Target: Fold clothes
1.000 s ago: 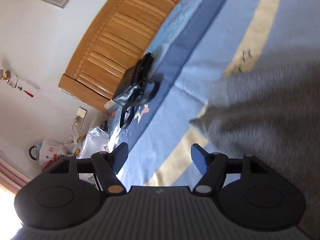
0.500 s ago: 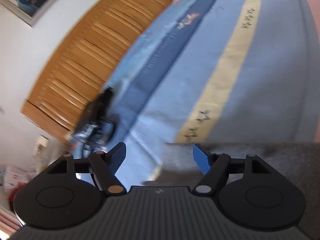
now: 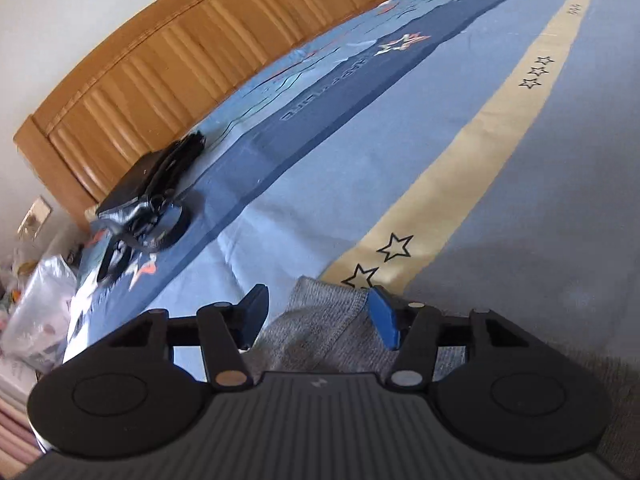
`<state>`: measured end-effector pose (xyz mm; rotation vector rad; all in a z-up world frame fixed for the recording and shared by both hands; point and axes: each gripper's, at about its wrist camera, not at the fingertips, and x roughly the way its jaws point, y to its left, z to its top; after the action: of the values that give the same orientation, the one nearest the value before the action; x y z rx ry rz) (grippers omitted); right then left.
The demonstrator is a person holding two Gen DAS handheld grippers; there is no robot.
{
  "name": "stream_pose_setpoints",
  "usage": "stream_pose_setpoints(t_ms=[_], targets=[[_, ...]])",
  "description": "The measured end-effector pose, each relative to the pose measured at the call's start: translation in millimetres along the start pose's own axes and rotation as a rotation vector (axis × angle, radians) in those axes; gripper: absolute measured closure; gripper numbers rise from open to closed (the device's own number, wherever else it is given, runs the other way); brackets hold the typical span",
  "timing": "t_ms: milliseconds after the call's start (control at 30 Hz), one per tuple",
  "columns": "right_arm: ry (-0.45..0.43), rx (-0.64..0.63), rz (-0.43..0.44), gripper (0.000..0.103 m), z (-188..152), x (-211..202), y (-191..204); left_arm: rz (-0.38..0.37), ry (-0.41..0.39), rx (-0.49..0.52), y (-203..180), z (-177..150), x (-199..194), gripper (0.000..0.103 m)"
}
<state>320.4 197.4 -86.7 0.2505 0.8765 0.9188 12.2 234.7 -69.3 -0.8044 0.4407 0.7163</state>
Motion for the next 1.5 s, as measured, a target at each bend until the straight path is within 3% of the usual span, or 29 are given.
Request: stream_pose_setpoints(t_ms=[200,300,467,533,600,633,733,800,900,1000,1067,1100,1167,1200,1333,1467,1500], targets=[[-0.130,0.043,-0.024,0.034,-36,-100,-7,-0.021,0.010,0.019,-6,-2,-3,0.001],[-0.144,0.066,-0.152,0.034,-68,-165,-25,-0.044,0.025,0.051,-12,-6,-6,0.001],[-0.265,0.203,-0.309,0.025,-122,-306,-91,-0.052,0.036,0.078,-21,-15,-8,0.001],[-0.208,0.331,-0.290,0.014,-144,-344,-136,-0.058,0.036,0.098,-27,-20,-10,0.001],[-0.252,0.390,-0.406,0.018,-162,-376,-170,-0.065,0.040,0.122,-33,-25,-13,0.001],[-0.275,0.419,-0.466,0.025,-171,-392,-188,-0.069,0.042,0.130,-36,-28,-14,0.001],[-0.553,0.621,-0.332,0.023,-204,-447,-214,-0.080,0.040,0.160,-47,-38,-19,0.001],[-0.627,0.624,-0.309,0.020,-216,-461,-215,-0.085,0.038,0.174,-53,-44,-22,0.001],[-0.522,0.578,-0.198,0.017,-221,-450,-213,-0.094,0.036,0.203,-62,-52,-27,0.001],[-0.490,0.462,-0.152,0.016,-228,-454,-188,-0.123,0.047,0.240,-70,-60,-29,0.001],[-0.352,0.449,-0.194,0.013,-232,-448,-181,-0.166,0.073,0.274,-76,-66,-28,0.001],[-0.209,0.444,-0.249,0.015,-236,-436,-180,-0.187,0.086,0.292,-79,-69,-28,0.001],[-0.157,0.305,-0.321,0.018,-238,-436,-163,-0.236,0.134,0.341,-87,-78,-25,0.001],[-0.144,0.307,-0.350,0.018,-235,-440,-156,-0.266,0.165,0.372,-92,-84,-23,0.001],[-0.202,0.218,-0.248,0.017,-229,-449,-132,-0.383,0.271,0.428,-106,-104,-15,0.001],[-0.052,0.035,-0.365,0.014,-237,-412,-117,-0.465,0.351,0.464,-119,-121,-7,0.001],[-0.032,0.005,-0.389,0.009,-245,-405,-114,-0.474,0.353,0.482,-121,-124,-7,0.001]])
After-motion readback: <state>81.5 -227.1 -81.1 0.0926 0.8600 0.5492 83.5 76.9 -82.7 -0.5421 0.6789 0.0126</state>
